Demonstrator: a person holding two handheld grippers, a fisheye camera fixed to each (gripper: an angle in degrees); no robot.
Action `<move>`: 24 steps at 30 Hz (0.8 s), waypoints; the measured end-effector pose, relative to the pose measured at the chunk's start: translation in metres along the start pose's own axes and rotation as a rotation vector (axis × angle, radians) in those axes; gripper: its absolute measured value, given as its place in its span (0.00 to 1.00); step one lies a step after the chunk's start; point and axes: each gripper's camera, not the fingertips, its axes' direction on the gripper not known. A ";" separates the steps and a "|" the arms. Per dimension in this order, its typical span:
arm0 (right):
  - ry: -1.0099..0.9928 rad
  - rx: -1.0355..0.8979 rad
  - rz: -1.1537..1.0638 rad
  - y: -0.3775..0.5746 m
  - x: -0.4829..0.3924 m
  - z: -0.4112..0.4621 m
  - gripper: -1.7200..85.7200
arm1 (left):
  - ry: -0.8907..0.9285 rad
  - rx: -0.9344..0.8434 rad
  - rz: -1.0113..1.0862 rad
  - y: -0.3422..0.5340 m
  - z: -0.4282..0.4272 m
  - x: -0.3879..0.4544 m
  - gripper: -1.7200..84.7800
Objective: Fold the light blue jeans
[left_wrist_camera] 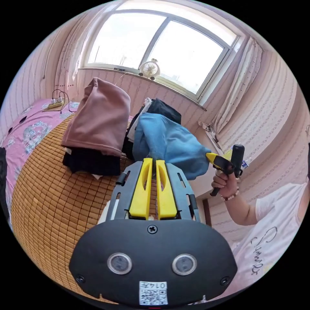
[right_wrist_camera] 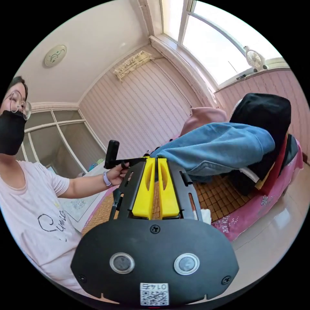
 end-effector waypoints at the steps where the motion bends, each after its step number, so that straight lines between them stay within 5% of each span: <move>1: -0.035 -0.032 -0.005 0.003 -0.007 0.012 0.03 | -0.013 0.038 -0.060 0.028 -0.042 0.000 0.01; 9: -0.647 -0.406 -0.147 0.058 -0.173 0.176 0.02 | -0.422 0.356 -0.288 0.174 -0.336 0.068 0.01; 13: -0.714 -0.449 -0.227 0.082 -0.234 0.206 0.03 | -0.630 0.510 -0.175 0.206 -0.444 0.145 0.01; 17: -0.635 -0.578 -0.266 0.134 -0.247 0.241 0.04 | -0.659 0.500 -0.179 0.236 -0.446 0.152 0.01; 20: -0.414 -0.800 -0.360 0.198 -0.227 0.275 0.05 | -0.504 0.370 -0.318 0.280 -0.398 0.114 0.02; 24: -0.206 -1.099 -0.217 0.274 -0.161 0.297 0.08 | -0.401 0.165 -0.631 0.380 -0.310 0.068 0.07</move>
